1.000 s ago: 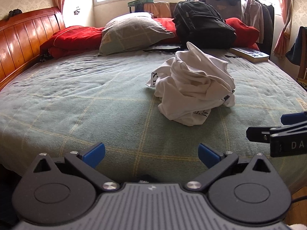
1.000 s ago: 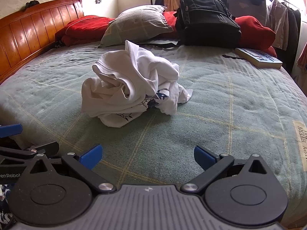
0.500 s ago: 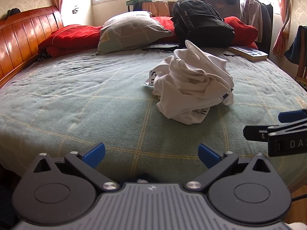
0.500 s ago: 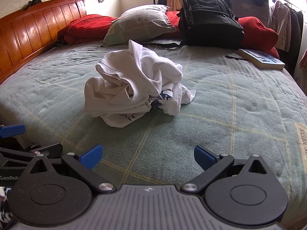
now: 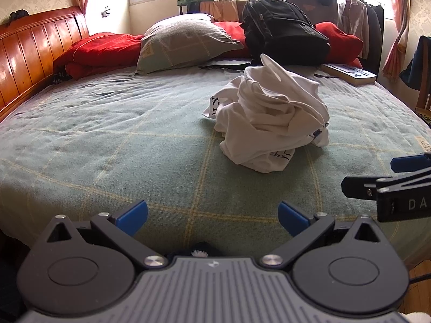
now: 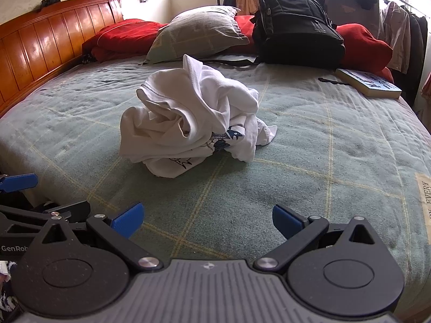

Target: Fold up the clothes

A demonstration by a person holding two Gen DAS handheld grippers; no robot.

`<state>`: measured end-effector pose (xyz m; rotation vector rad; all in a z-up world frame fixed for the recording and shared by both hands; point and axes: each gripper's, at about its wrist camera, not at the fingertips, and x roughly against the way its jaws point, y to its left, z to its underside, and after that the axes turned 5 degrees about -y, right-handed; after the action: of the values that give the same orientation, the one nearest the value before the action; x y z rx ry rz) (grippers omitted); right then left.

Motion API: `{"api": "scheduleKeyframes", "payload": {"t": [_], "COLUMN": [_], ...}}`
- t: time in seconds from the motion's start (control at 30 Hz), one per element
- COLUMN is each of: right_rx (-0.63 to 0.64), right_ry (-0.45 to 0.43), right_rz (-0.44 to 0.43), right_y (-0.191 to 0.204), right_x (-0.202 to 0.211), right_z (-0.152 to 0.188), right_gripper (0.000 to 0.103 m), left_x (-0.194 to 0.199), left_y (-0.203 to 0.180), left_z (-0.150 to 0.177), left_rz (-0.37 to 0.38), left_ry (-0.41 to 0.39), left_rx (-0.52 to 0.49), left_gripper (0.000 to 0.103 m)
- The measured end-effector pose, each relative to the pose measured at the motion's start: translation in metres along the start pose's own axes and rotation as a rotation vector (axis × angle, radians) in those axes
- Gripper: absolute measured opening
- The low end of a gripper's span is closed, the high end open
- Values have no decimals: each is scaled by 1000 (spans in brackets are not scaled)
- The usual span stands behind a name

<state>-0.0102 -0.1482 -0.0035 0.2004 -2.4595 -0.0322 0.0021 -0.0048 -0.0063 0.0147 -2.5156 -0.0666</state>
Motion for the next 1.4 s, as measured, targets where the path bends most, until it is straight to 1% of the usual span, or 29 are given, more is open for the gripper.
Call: {"api": "scheduleKeyframes", "payload": {"t": [0.6,0.73,0.93,1.13,1.3,1.4], "right_rx": [9,8,9,9,5,8], "right_ry": [2,0,-1,-1,-2,-2], "right_rz": [-5,-8,-9,-11,-13,-13], "right_y": [1,1,1,0,-4,-6], "right_x": [0,0,-1,-2,-6,-9], "right_z": [1,1,0,-1,-5,-8], "right_gripper": [103,103,103,103,103,103], "left_x": [1,-1,-2,-1,-6,-8], "left_y": [2,3,7,4,7,10], "left_z": [0,0,1,1,-1,-4], "left_rz": [11,3,31,40,71,64], "left_ry": [0,3,1,-7,4,5], "left_rx": [6,11,34,23,46,45], "left_gripper": [102,102,102,102,102,102]}}
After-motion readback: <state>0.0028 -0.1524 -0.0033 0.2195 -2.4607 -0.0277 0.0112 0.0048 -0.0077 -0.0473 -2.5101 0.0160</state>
